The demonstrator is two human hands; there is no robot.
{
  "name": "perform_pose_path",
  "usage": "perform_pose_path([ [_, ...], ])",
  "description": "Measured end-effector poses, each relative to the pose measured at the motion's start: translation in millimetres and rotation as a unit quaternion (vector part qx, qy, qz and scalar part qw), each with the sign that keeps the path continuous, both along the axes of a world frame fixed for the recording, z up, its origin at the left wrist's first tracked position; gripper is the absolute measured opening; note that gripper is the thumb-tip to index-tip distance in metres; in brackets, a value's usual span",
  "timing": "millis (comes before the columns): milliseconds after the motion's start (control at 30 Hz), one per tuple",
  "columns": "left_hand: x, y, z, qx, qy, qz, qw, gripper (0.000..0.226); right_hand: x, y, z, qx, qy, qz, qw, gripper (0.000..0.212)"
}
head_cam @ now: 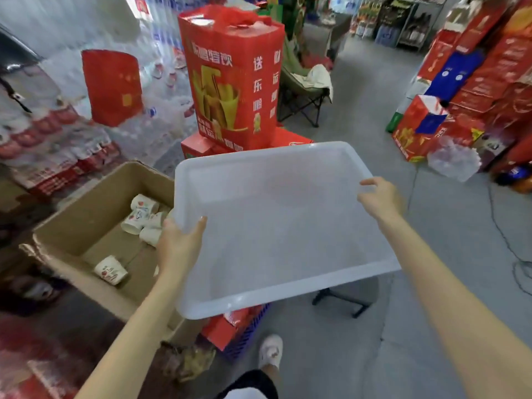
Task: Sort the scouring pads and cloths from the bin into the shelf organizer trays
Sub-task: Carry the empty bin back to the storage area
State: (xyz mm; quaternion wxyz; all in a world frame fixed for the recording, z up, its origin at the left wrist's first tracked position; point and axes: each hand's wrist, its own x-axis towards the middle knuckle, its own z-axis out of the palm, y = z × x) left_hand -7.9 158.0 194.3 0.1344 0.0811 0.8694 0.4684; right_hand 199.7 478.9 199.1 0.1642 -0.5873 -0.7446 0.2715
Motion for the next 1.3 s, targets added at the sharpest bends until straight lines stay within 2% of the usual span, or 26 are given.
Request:
perform_pose_path([
  [100,-23,49,-7,0.008,-0.010,0.017,1.000,0.054,-33,53,4,-0.007,-0.007,0.008,1.000,0.041],
  [200,-37,86,-11,-0.005,-0.025,0.042,0.999,0.049,-66,97,8,-0.012,-0.021,0.032,0.999,0.043],
  [333,-42,122,-20,0.011,-0.031,0.063,0.997,0.066,-105,146,5,-0.038,-0.008,0.079,0.996,0.043],
  [500,-29,159,-36,0.006,-0.014,0.109,0.994,0.037,-153,200,-11,-0.058,-0.040,0.152,0.986,0.044],
  [600,-25,181,-47,0.011,-0.024,0.139,0.990,0.050,-174,226,-17,-0.076,-0.039,0.193,0.977,0.044],
  [700,-14,197,-58,-0.010,-0.042,0.178,0.983,0.055,-184,241,-26,-0.096,-0.052,0.233,0.966,0.042],
  [833,2,214,-65,-0.044,-0.038,0.247,0.967,0.056,-191,247,-39,-0.075,-0.091,0.280,0.953,0.040],
  [933,7,218,-73,-0.068,-0.031,0.279,0.957,0.054,-200,253,-37,-0.085,-0.073,0.319,0.941,0.041],
  [1100,16,221,-76,-0.092,-0.030,0.300,0.949,0.048,-211,256,-28,-0.091,-0.071,0.375,0.920,0.042],
  [1300,21,225,-74,-0.100,-0.013,0.303,0.947,0.051,-215,251,-27,-0.079,-0.060,0.385,0.918,0.043],
])
